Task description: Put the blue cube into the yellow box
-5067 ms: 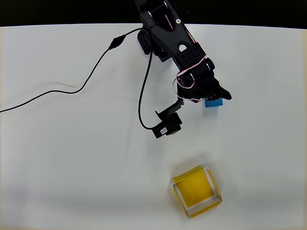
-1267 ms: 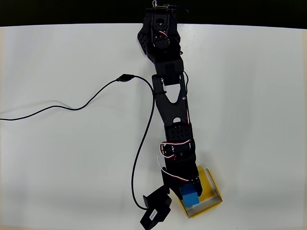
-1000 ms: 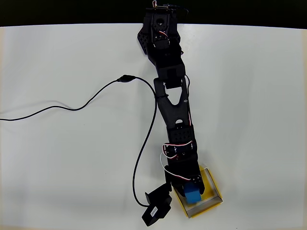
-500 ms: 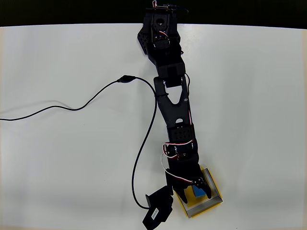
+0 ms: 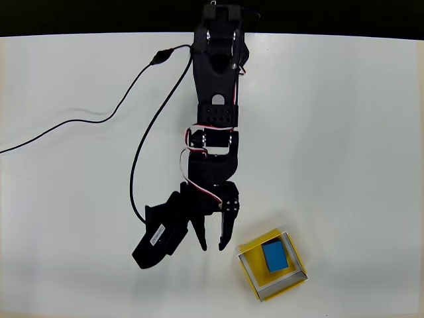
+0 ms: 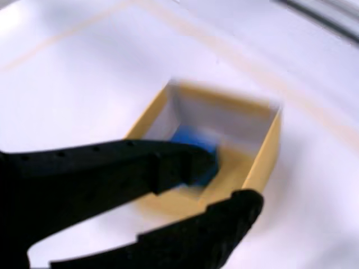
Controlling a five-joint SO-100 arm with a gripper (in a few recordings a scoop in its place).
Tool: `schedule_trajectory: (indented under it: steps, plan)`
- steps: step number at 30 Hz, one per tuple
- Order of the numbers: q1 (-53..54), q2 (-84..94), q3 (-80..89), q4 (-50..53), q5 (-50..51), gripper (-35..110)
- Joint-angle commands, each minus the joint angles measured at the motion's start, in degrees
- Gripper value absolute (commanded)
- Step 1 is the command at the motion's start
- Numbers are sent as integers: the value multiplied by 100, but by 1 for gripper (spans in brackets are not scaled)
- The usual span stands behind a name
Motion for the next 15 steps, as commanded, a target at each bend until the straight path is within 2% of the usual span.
schedule_trajectory:
  steps: [1,6,15]
  plan:
    - [185,1907,1028,642,-88,7]
    - [220,3041,1802,1635,149,5]
    - [211,5317,3823,2531,202,0]
